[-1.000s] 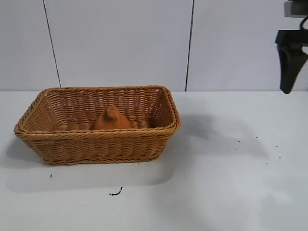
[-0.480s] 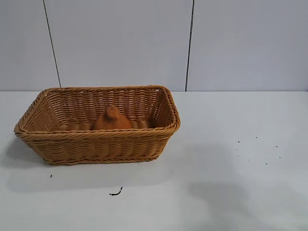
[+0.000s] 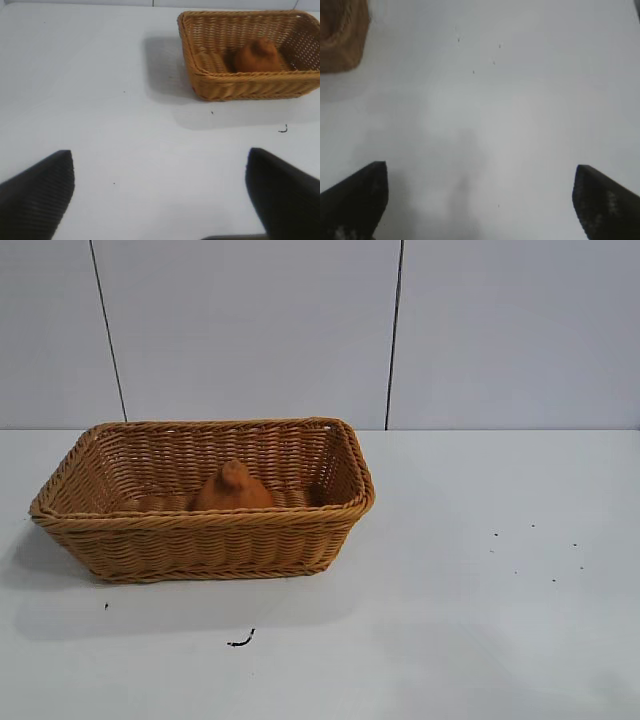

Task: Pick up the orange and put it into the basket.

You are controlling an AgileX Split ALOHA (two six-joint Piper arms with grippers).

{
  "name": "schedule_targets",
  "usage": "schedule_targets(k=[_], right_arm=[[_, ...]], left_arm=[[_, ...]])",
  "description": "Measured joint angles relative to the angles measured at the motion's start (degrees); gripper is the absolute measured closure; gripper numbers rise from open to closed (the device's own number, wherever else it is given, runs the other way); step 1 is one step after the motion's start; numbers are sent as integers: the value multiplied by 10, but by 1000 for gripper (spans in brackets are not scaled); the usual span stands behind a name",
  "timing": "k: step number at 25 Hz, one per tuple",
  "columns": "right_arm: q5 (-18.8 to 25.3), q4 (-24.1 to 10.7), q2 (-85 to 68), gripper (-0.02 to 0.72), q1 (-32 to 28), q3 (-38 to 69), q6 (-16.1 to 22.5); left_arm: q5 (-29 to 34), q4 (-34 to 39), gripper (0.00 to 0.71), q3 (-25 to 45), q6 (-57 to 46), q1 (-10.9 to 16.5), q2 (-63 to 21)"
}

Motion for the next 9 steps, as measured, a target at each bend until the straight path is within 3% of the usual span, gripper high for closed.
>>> schedule_targets(k=[9], right_arm=[[1,-1,-60,10,1,2,0]], left_arm=[[0,0,44,0,0,0,0]])
